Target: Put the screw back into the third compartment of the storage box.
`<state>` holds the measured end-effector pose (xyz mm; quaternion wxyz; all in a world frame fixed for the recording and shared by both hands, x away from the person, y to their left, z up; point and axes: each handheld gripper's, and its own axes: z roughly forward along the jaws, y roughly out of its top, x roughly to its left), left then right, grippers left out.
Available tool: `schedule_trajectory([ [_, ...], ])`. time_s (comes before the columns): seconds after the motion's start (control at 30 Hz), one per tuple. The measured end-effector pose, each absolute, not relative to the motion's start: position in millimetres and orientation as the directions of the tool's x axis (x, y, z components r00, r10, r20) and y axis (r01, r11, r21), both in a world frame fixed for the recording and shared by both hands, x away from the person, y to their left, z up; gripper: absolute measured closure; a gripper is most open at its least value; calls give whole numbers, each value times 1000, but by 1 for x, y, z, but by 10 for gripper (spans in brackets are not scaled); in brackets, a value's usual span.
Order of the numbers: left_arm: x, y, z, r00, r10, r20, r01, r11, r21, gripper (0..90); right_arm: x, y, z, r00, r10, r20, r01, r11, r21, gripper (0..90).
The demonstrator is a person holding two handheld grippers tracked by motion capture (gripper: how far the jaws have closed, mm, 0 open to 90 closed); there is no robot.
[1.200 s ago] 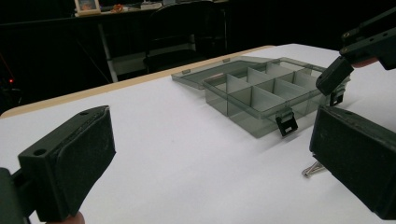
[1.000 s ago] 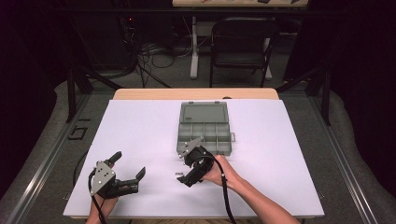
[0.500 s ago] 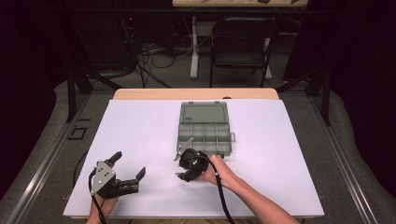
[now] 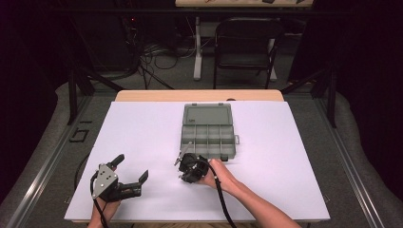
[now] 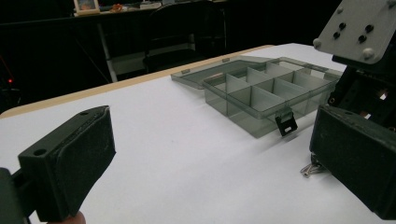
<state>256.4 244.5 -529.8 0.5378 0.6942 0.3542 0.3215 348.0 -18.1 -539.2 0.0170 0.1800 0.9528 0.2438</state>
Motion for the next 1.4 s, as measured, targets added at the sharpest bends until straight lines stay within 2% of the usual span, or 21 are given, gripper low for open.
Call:
schedule_trajectory([
  [0.57,257,245,-530,542,838,63,148,-169,974,1,346,-26,-532,-932,355,69,346,821,455,861],
  [1.4,258,245,-530,546,835,64,158,-178,971,1,346,-57,-505,-916,390,95,383,779,496,863],
])
